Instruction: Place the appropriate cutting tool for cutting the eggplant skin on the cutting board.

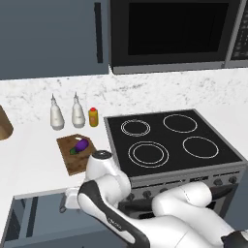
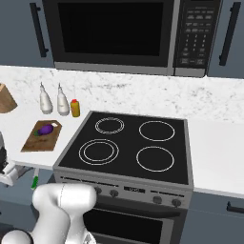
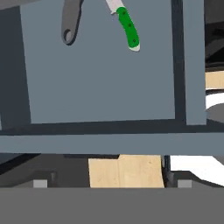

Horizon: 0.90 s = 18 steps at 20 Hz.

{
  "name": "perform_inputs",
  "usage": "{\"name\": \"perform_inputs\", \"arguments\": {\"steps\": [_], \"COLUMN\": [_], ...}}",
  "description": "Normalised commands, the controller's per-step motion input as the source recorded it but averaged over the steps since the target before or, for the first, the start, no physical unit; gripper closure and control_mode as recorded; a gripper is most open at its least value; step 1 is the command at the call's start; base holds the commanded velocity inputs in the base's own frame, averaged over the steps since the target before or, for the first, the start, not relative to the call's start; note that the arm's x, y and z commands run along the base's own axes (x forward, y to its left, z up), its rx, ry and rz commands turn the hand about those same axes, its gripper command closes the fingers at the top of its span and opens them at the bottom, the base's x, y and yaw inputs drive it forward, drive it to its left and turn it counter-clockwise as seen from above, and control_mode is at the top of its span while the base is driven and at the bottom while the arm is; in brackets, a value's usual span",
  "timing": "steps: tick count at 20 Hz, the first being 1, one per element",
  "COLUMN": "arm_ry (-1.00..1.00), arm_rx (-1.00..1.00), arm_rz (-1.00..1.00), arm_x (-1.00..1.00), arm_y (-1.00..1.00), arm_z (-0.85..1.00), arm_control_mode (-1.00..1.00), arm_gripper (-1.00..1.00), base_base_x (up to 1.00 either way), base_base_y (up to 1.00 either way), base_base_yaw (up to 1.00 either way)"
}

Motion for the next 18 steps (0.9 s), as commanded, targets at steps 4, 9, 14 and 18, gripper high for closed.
{"name": "perform_inputs", "arguments": {"steps": [4, 9, 14, 18], "arm_ry": [0.01, 0.0, 0.0, 0.0], "arm_rx": [-0.19, -0.12, -0.06, -0.02], "arm_rz": [0.02, 0.06, 0.09, 0.1], "arm_x": [0.0, 0.05, 0.28, 0.5], "arm_y": [0.18, 0.0, 0.0, 0.01], "arm_z": [-0.65, -0.37, -0.04, -0.13], "arm_control_mode": [-1.0, -1.0, -1.0, -1.0], "arm_gripper": [-1.0, -1.0, -1.0, -1.0], "base_base_x": [0.0, 0.0, 0.0, 0.0], "base_base_y": [0.0, 0.0, 0.0, 0.0], "base_base_yaw": [0.0, 0.0, 0.0, 0.0]}}
